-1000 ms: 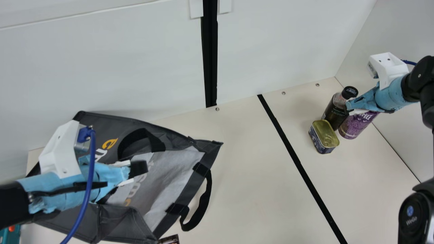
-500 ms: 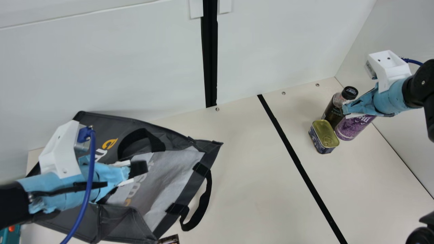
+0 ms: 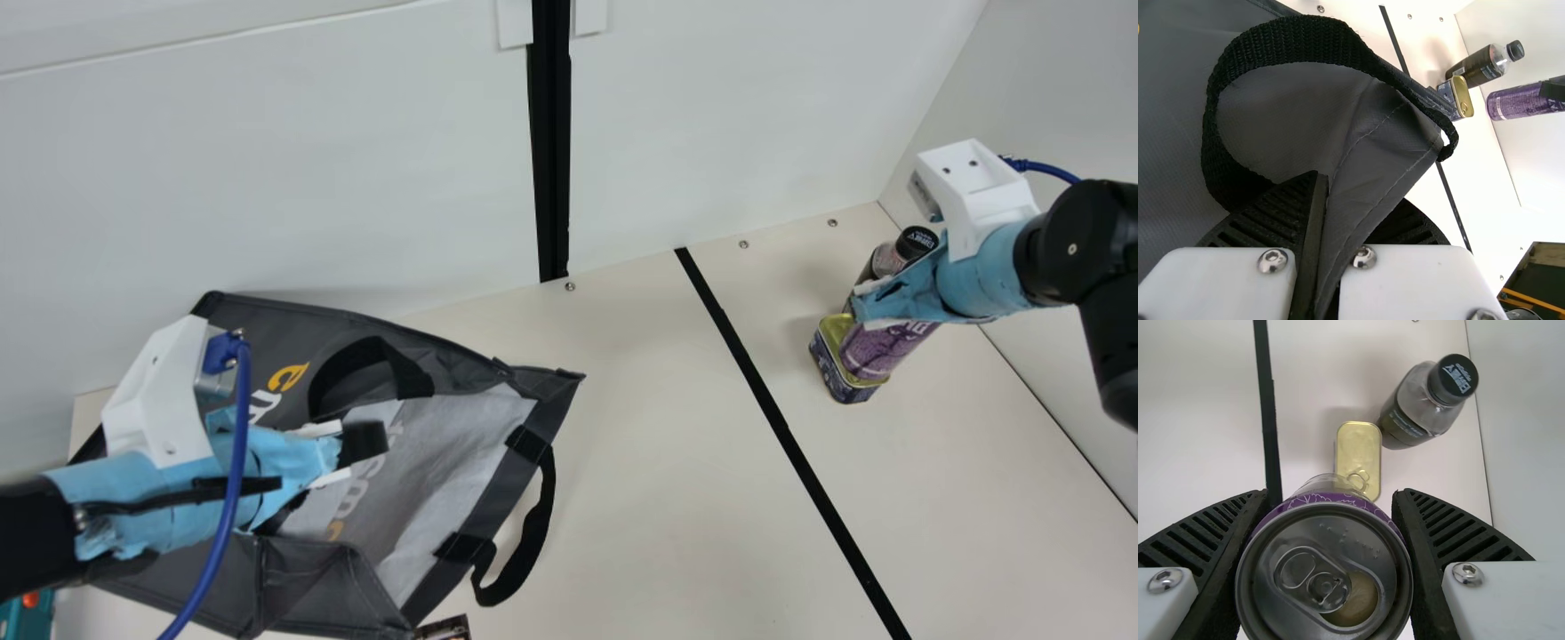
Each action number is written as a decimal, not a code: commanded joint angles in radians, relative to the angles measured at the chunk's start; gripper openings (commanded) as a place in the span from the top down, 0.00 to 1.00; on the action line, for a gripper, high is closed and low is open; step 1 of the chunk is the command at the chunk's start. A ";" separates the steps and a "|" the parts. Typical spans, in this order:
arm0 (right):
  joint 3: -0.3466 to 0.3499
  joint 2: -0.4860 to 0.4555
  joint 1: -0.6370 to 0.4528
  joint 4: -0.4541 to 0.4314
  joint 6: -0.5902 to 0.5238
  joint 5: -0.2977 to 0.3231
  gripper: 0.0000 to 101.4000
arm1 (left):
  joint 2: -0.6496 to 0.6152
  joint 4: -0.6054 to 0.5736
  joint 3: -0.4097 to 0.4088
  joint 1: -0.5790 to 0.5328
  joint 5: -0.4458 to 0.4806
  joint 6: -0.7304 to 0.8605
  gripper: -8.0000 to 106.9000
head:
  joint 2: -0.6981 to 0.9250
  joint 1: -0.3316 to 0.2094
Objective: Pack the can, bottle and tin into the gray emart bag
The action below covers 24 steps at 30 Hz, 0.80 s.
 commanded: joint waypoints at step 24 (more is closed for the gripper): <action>0.045 -0.061 0.277 -0.058 0.112 0.023 1.00 | 0.000 0.000 0.000 0.000 0.000 0.000 0.84 | -0.001 -0.023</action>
